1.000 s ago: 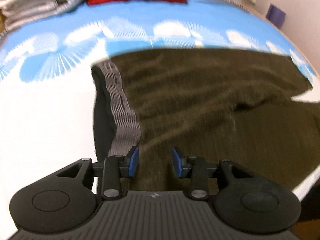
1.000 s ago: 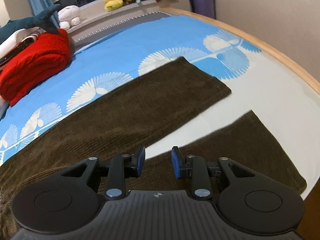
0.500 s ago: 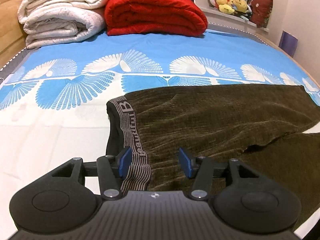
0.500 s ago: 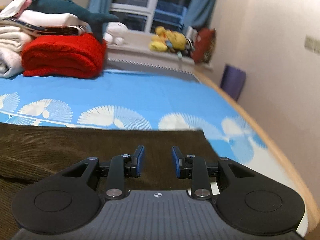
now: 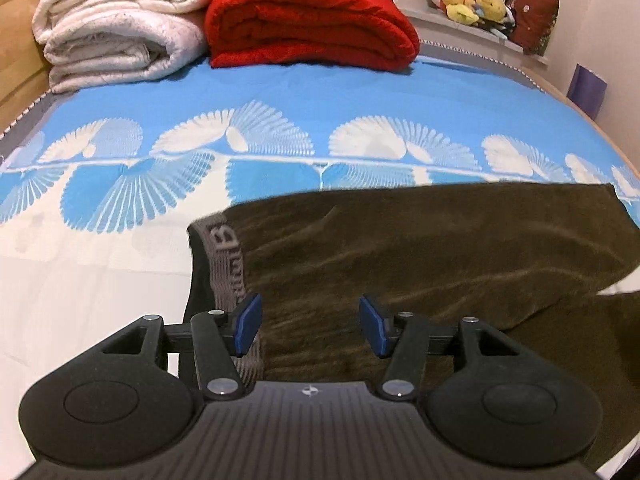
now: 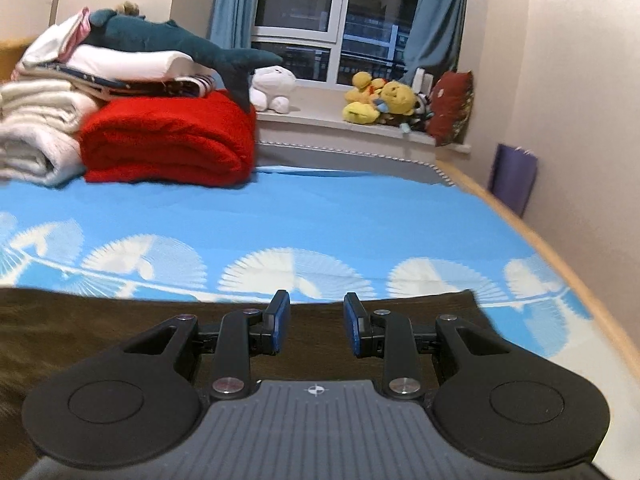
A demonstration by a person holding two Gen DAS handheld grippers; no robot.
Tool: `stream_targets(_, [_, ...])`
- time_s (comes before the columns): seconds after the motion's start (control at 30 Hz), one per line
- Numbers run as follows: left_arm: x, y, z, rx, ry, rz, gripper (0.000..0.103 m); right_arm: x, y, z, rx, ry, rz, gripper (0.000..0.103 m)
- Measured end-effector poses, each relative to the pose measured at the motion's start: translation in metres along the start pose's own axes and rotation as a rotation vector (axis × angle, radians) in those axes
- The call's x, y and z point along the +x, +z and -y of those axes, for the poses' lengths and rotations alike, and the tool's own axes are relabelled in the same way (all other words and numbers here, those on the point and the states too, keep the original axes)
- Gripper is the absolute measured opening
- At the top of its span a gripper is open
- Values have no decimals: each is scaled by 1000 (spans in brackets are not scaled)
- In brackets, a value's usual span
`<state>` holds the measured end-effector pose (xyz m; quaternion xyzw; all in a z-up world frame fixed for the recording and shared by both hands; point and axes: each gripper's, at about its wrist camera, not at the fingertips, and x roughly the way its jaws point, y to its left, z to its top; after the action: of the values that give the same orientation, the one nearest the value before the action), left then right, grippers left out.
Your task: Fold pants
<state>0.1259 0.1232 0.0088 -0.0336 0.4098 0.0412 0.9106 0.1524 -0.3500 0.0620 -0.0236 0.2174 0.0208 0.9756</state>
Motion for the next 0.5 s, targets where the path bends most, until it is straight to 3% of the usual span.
stream_targets(0.27, [-5,24,28,-52,40,8,59,3,16,-25,71,61,89,40])
stream_targets(0.5, [-3,37,33,-38,92,17,61,8,25,-24,129,97,70,42])
